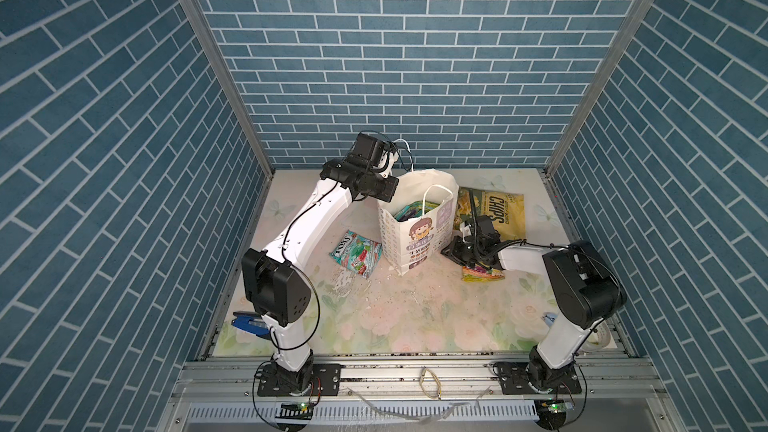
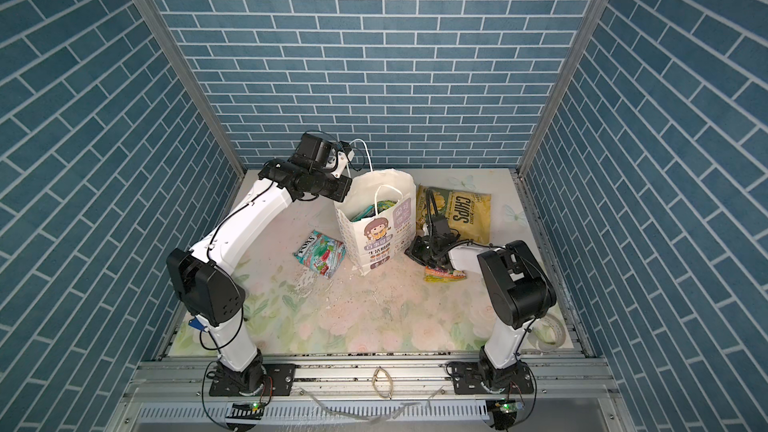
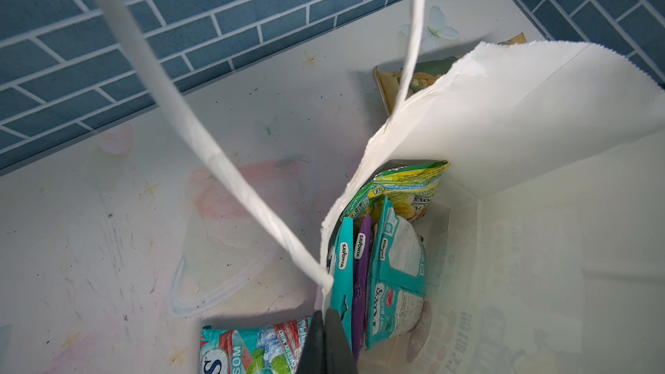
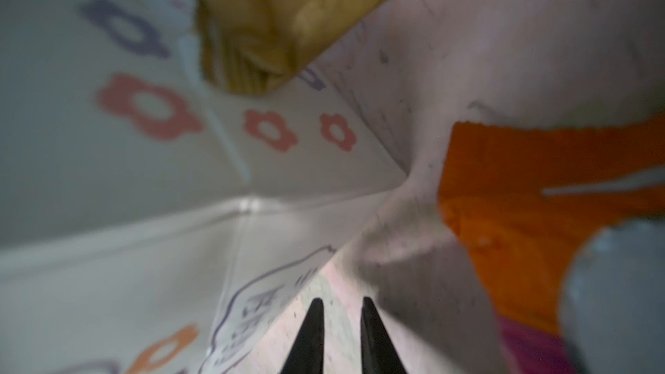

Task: Take the snacks out of the paper bag

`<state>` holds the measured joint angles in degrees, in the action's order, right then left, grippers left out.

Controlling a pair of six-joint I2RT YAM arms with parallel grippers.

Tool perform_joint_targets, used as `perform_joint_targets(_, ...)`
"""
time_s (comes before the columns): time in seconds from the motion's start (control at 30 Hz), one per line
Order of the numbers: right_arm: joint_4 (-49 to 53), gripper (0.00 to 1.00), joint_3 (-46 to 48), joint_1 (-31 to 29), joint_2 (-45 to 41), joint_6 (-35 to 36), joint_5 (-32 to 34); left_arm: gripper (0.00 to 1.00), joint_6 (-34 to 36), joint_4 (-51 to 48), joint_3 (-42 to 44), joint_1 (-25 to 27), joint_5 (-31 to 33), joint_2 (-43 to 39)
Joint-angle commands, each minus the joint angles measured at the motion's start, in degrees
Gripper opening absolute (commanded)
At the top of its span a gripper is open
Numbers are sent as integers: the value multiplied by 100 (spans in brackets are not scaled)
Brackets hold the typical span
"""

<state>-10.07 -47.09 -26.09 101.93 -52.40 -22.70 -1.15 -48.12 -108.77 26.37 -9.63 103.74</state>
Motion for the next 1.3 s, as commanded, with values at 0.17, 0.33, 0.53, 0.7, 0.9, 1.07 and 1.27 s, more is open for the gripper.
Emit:
perform_joint_targets(0.17, -1064, 20, -309, -386, 551, -859, 273, 0, 214, -2, -385, -18, -190, 253)
perform_joint_targets(0.33, -1715, 19, -601, -540, 1109, -1285, 81, 0, 358, -111, -702, -44, -101, 445)
perform_joint_targets(0.53, -1814, 19, -1362, -740, 1730, -1355, 41, 0, 456, -345, -1227, -44, -134, 691)
perform_joint_targets(0.7, -1795, 19, -1150, -714, 1542, -1235, 6, 0, 415, -265, -1195, -44, -221, 669)
perform_joint_targets(0.9, -273, 23, -223, -397, 74, -114, -100, 0, 462, 47, -714, 65, -242, 443)
perform_joint_targets(1.07, 1043, 24, 197, -39, -1122, 616, 166, 0, 549, 326, -355, 216, -136, 177)
perform_joint_targets(1.27, 1808, 25, 73, 355, -2230, 1039, 724, 0, 688, 759, 263, 523, -3, -319)
